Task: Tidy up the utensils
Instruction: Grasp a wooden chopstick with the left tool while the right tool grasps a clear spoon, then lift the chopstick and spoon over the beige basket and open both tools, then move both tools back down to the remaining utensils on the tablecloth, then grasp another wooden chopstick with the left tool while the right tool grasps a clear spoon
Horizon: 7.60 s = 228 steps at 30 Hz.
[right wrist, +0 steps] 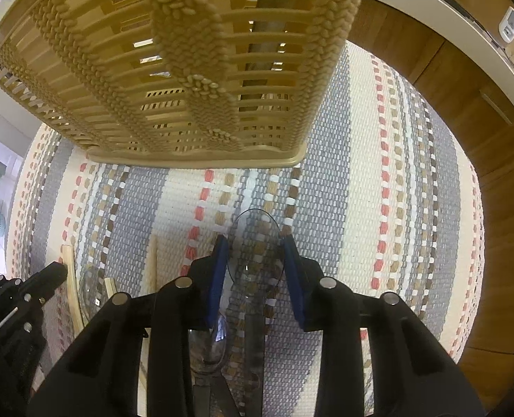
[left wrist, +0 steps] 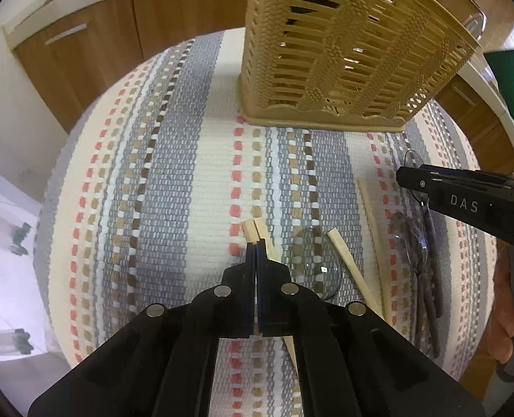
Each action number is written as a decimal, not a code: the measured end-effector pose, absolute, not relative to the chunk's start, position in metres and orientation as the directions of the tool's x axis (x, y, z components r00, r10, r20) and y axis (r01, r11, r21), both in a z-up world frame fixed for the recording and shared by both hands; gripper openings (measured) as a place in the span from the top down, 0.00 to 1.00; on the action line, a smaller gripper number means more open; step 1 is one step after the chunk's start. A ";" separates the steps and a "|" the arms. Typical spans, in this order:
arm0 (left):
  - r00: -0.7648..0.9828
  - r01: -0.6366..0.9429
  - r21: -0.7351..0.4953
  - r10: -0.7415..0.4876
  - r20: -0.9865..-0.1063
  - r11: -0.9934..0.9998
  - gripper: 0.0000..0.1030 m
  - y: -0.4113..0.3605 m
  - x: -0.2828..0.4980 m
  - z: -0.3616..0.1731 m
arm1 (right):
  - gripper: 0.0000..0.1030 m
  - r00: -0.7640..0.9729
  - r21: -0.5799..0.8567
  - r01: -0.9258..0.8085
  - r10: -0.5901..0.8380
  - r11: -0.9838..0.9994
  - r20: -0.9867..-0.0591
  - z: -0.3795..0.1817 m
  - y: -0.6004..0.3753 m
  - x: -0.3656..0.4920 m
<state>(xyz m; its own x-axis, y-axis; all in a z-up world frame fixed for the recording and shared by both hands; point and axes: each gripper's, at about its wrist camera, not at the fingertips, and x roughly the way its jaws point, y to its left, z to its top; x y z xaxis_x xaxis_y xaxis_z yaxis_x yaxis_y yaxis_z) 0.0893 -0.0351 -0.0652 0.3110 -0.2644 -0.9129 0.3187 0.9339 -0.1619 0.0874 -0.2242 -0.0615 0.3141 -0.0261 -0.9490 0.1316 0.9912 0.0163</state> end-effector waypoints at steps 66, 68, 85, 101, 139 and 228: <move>0.592 0.426 -0.139 -0.392 -0.704 0.894 0.96 -0.023 0.044 0.016 | 0.72 0.561 0.081 0.003 0.066 0.997 -0.825 -0.001 -0.218 0.030; 0.642 0.426 -0.161 -0.423 -0.639 0.890 0.96 -0.019 0.040 0.037 | 0.72 0.604 0.090 -0.008 0.076 0.996 -0.793 0.014 -0.218 0.020; 0.869 0.410 -0.268 -0.463 -0.175 0.872 0.96 -0.026 0.077 0.169 | 0.72 0.911 0.160 -0.028 0.091 0.987 -0.403 0.145 -0.239 0.019; 0.908 0.387 -0.212 -0.410 -0.080 0.898 0.96 -0.058 0.157 0.162 | 0.72 0.984 0.244 0.070 -0.026 0.967 -0.179 0.153 -0.282 0.100; 0.865 0.374 -0.283 -0.442 -0.237 0.883 0.71 -0.020 0.116 0.107 | 0.52 0.970 0.191 0.139 -0.095 0.972 -0.225 0.104 -0.282 0.030; 0.574 0.436 -0.257 -0.486 -0.659 0.862 0.98 -0.023 0.038 0.024 | 0.71 0.594 0.247 -0.041 0.222 0.968 -0.773 0.009 -0.238 -0.045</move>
